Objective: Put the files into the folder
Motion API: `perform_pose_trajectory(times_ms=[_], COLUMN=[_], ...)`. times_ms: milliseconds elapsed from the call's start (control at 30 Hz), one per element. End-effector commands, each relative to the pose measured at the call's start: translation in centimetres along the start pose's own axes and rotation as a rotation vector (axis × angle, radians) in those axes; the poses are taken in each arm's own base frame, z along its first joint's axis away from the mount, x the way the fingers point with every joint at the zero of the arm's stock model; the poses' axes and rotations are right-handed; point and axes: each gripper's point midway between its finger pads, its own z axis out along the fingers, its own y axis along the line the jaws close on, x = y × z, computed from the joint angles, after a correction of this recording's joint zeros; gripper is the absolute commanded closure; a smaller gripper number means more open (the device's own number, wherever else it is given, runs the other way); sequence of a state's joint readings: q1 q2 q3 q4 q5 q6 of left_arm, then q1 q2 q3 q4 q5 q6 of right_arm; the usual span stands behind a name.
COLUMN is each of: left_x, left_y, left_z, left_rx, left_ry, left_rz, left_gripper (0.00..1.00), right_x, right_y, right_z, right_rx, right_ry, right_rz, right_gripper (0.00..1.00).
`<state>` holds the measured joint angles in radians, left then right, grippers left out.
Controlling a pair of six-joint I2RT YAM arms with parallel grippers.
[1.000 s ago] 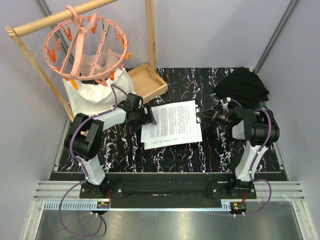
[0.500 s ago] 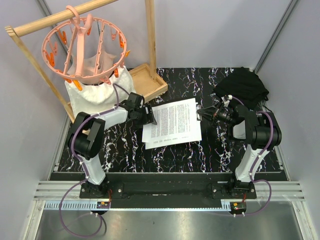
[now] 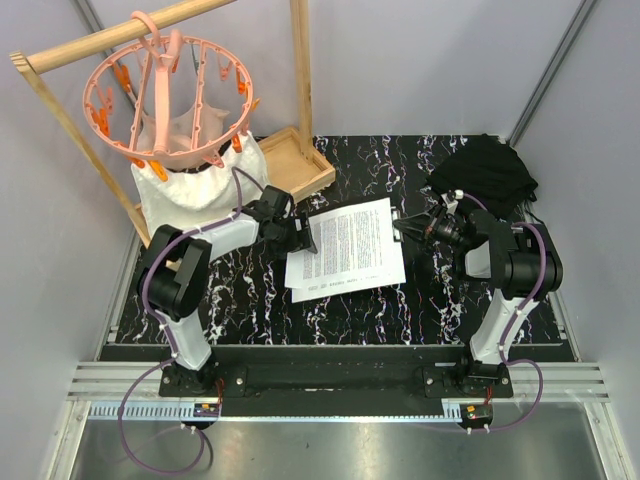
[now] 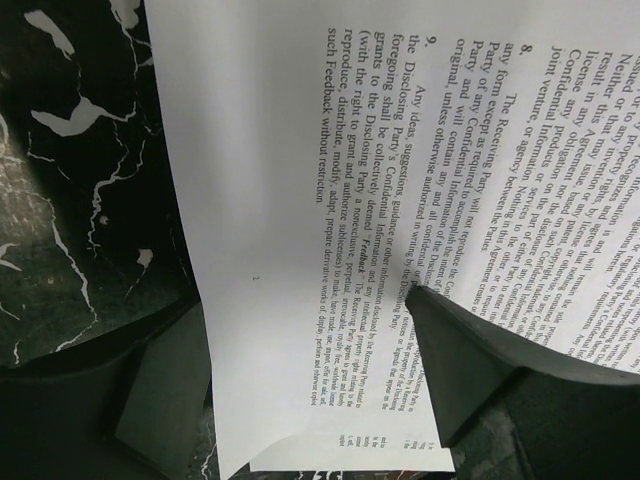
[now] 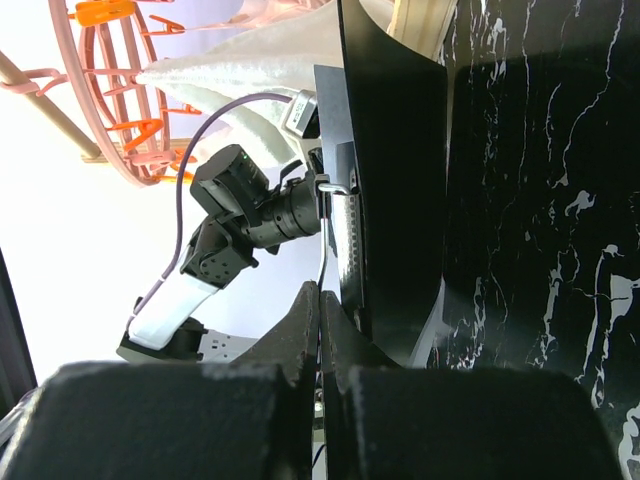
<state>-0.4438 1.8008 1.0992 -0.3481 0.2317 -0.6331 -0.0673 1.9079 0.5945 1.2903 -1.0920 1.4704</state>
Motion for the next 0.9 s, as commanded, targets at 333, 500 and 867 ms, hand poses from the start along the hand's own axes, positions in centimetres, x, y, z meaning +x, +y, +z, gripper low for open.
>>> perform_pose_trajectory(times_ms=[333,500,867], left_x=[-1.6,-0.9,-0.6], left_y=[-5.4,-7.2,-4.0], left_z=[-4.2,-4.5,-3.2], left_rx=[0.167,0.259,0.118], left_ry=[-0.064,-0.028,-0.044], left_rz=[0.04,0.008,0.043], left_gripper=[0.1,0.09,0.05], right_x=[0.6,0.6,0.4], right_y=[3.0,3.0,0.0], right_z=[0.3,0.3,0.4], right_rx=[-0.126,-0.125,-0.074], right_ry=[0.019,0.016,0.023], right_rz=[-0.268,-0.27,-0.227], right_gripper=[1.0,1.0,1.0])
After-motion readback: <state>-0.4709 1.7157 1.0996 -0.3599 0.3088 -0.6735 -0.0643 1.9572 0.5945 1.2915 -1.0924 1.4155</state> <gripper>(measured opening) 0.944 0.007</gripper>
